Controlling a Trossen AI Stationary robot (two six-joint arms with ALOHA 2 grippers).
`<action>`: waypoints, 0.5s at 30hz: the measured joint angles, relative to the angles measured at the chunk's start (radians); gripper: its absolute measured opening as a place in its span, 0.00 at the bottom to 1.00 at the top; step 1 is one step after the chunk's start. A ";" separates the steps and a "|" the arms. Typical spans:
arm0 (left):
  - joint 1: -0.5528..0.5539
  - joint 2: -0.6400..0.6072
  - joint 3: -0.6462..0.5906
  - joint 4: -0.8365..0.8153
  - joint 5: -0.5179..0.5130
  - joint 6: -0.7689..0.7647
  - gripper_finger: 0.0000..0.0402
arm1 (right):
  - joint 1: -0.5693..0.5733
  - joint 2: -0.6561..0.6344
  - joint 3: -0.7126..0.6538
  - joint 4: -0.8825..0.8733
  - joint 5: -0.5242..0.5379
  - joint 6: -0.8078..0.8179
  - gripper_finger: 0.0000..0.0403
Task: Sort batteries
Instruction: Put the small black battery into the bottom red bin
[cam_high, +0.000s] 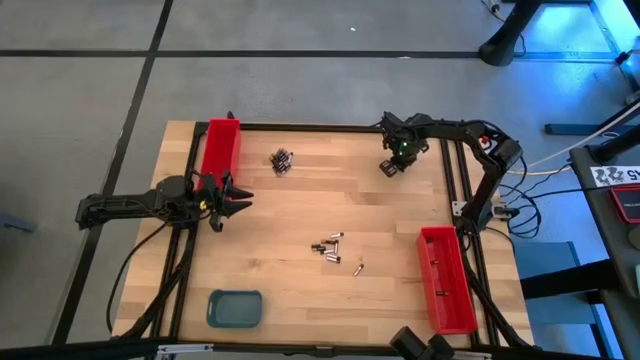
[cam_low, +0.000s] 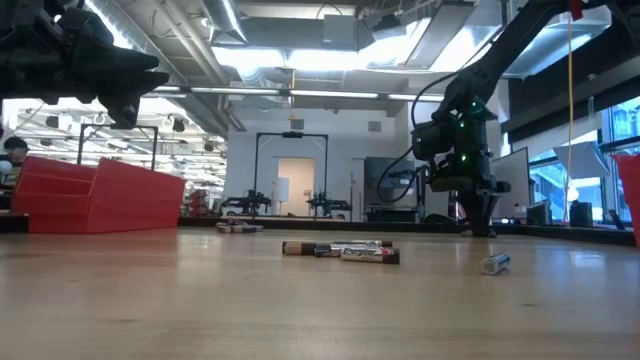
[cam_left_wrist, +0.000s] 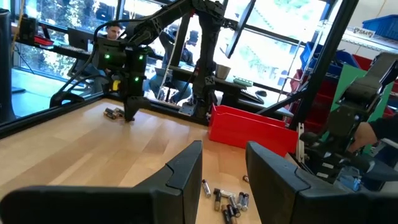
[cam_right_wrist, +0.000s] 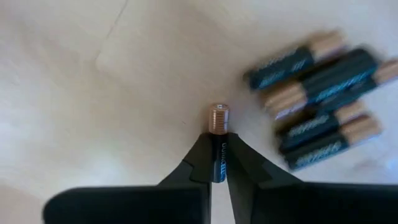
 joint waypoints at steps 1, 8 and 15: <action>0.000 0.000 0.000 0.000 0.000 0.000 0.28 | 0.000 -0.015 0.012 -0.014 -0.006 -0.006 0.03; 0.000 0.000 0.000 0.000 0.000 0.000 0.28 | 0.055 -0.160 0.064 -0.104 -0.025 -0.029 0.03; 0.000 0.000 0.000 -0.001 0.000 0.012 0.28 | 0.250 -0.412 0.065 -0.322 -0.092 -0.028 0.03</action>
